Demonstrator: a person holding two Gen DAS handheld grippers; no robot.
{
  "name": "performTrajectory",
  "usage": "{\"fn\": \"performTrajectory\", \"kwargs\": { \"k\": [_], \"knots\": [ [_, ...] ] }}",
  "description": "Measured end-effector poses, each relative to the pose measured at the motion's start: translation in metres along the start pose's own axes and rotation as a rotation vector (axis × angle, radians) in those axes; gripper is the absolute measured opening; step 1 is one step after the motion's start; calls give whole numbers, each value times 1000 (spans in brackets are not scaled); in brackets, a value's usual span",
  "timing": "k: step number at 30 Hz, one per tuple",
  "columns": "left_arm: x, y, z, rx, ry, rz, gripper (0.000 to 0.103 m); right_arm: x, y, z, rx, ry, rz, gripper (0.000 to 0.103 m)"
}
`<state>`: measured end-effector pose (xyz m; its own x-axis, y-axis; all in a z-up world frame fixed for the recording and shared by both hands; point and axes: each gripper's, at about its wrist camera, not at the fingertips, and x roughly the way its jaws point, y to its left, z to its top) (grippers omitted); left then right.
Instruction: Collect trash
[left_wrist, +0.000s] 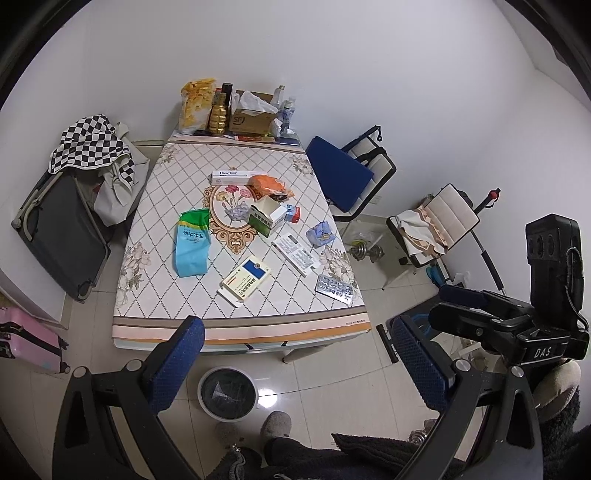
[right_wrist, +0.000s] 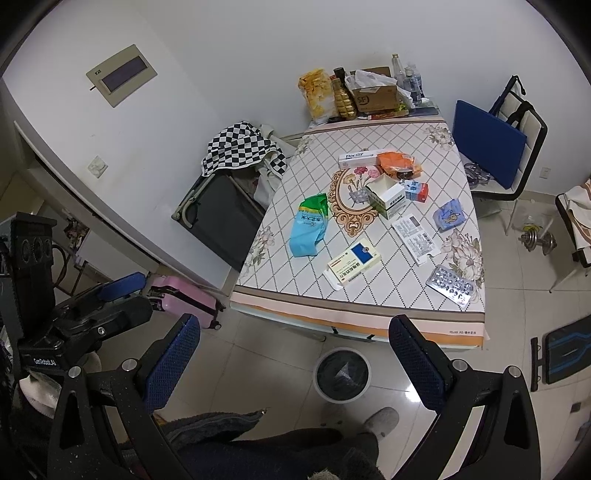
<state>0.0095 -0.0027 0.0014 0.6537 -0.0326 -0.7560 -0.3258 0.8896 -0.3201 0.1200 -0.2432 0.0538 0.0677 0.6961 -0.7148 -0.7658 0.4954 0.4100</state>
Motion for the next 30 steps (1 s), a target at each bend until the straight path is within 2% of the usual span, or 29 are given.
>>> {"fn": "performTrajectory", "kwargs": {
  "k": [30],
  "knots": [
    [-4, -7, 1, 15, 4, -28, 103, -10, 2, -4, 13, -6, 1, 103]
  ]
}}
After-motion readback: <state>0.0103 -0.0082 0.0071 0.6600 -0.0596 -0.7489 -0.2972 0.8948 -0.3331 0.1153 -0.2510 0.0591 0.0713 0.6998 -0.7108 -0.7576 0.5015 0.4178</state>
